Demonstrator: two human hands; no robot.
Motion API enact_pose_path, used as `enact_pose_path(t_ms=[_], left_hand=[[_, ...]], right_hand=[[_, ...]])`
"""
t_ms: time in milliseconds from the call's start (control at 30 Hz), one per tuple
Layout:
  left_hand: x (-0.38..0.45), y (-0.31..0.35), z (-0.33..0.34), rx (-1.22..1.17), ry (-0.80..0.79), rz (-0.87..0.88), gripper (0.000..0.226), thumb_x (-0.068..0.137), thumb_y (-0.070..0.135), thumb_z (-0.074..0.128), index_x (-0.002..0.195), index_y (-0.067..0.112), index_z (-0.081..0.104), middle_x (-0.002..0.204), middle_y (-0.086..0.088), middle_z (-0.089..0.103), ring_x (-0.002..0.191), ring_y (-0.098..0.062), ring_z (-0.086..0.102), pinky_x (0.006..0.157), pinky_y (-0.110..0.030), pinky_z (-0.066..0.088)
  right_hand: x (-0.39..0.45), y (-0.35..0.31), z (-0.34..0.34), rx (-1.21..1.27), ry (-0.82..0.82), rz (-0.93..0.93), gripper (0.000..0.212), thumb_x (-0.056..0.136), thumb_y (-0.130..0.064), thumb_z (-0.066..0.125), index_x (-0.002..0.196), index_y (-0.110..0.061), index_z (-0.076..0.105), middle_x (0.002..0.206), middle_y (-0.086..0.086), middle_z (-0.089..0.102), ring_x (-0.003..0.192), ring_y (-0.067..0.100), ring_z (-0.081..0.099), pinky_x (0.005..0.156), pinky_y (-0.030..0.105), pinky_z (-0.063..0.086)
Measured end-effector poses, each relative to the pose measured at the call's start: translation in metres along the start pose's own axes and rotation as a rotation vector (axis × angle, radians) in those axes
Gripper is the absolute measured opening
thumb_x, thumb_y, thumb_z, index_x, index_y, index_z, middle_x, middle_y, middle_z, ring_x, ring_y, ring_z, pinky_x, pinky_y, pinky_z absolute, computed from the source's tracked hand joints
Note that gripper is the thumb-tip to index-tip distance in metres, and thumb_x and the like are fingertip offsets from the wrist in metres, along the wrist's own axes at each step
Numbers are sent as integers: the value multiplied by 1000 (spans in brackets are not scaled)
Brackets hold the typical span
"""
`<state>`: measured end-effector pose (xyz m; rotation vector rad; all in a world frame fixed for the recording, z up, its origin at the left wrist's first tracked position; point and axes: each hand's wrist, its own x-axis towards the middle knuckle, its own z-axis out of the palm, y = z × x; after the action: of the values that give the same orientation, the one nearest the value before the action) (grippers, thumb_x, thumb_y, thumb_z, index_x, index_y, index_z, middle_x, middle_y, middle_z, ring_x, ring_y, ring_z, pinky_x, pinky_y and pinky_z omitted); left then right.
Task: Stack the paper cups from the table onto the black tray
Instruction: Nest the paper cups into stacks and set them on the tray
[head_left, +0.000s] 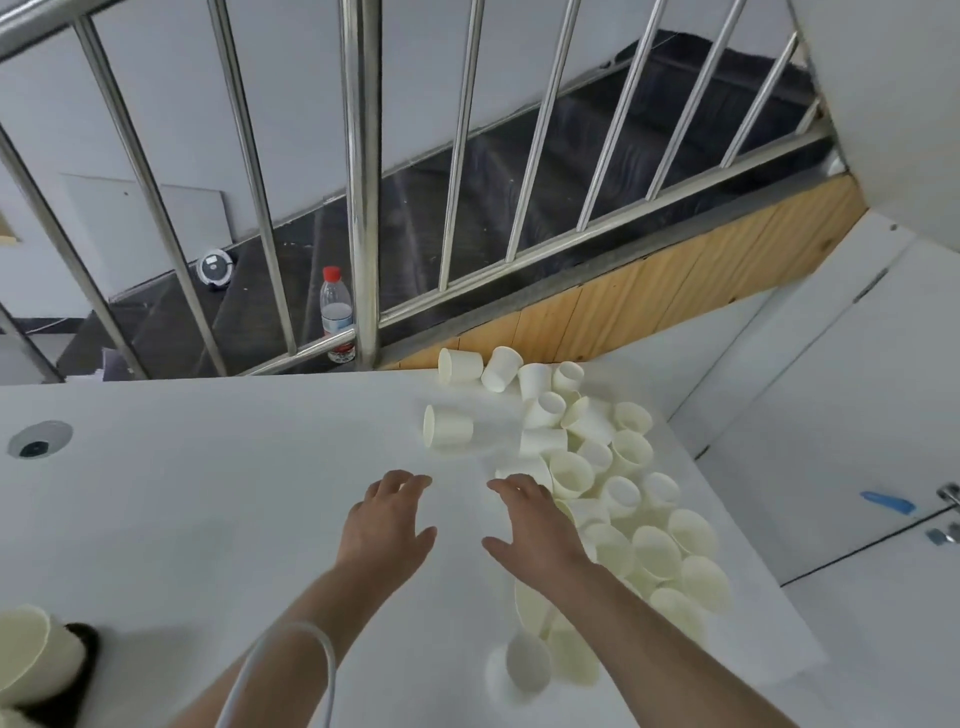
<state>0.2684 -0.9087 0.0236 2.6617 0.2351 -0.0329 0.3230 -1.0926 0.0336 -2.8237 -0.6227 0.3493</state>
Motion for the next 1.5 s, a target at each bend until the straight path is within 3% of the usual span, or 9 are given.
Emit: enact_pose_path(t_ms=[333, 633, 700, 867, 1000, 1167, 1333, 1500], left_hand=[[92, -12, 5, -9, 13, -55, 58, 89, 35, 58, 142, 28, 35, 143, 8, 38, 129, -15, 41, 99, -29, 43], [121, -40, 24, -61, 25, -140, 60, 90, 38, 57, 143, 33, 32, 145, 13, 33, 131, -11, 38, 100, -26, 41], [128, -48, 25, -61, 13, -146, 59, 90, 39, 56, 143, 34, 30, 145, 14, 31, 130, -10, 38, 98, -24, 41], [144, -63, 30, -101, 20, -157, 60, 89, 41, 57, 143, 33, 30, 144, 14, 32, 130, -9, 38, 97, -23, 43], [154, -66, 35, -285, 32, -182, 68, 84, 48, 65, 142, 31, 34, 142, 16, 36, 125, -5, 43, 96, -21, 44], [162, -59, 41, -458, 57, -216, 88, 72, 55, 73, 145, 29, 31, 140, 17, 36, 125, -4, 43, 97, -19, 40], [161, -59, 47, -427, 63, -192, 76, 73, 42, 76, 139, 32, 40, 133, 17, 43, 116, -6, 48, 88, -23, 47], [157, -67, 42, -193, 78, -220, 73, 78, 33, 70, 142, 29, 36, 136, 11, 40, 124, -15, 40, 81, -26, 50]], right_hand=[[127, 17, 4, -16, -87, -79, 65, 91, -31, 61, 147, -23, 29, 147, -8, 31, 132, 15, 33, 96, 32, 45], [219, 18, 23, -38, -142, -100, 72, 89, -17, 62, 149, -20, 22, 158, -3, 17, 142, 20, 20, 105, 34, 41], [235, 20, 29, -39, -144, -98, 67, 88, -13, 61, 145, -20, 26, 153, -3, 25, 138, 21, 25, 101, 34, 43], [250, 25, 41, 14, -205, -66, 55, 86, -15, 58, 137, -22, 37, 135, -3, 44, 122, 20, 42, 94, 34, 46], [247, 26, 43, 315, -252, -27, 61, 81, -17, 72, 134, -27, 44, 128, -11, 51, 115, 14, 49, 97, 27, 43], [236, 25, 53, 528, -347, -13, 59, 75, -23, 79, 123, -35, 46, 118, -18, 55, 107, 6, 54, 91, 27, 51], [229, 17, 61, 552, -354, -44, 59, 72, -25, 79, 121, -35, 47, 114, -18, 59, 104, 4, 56, 89, 30, 53], [232, 22, 57, 403, -300, -40, 58, 84, -16, 68, 136, -30, 45, 133, -13, 49, 113, 6, 48, 95, 22, 44]])
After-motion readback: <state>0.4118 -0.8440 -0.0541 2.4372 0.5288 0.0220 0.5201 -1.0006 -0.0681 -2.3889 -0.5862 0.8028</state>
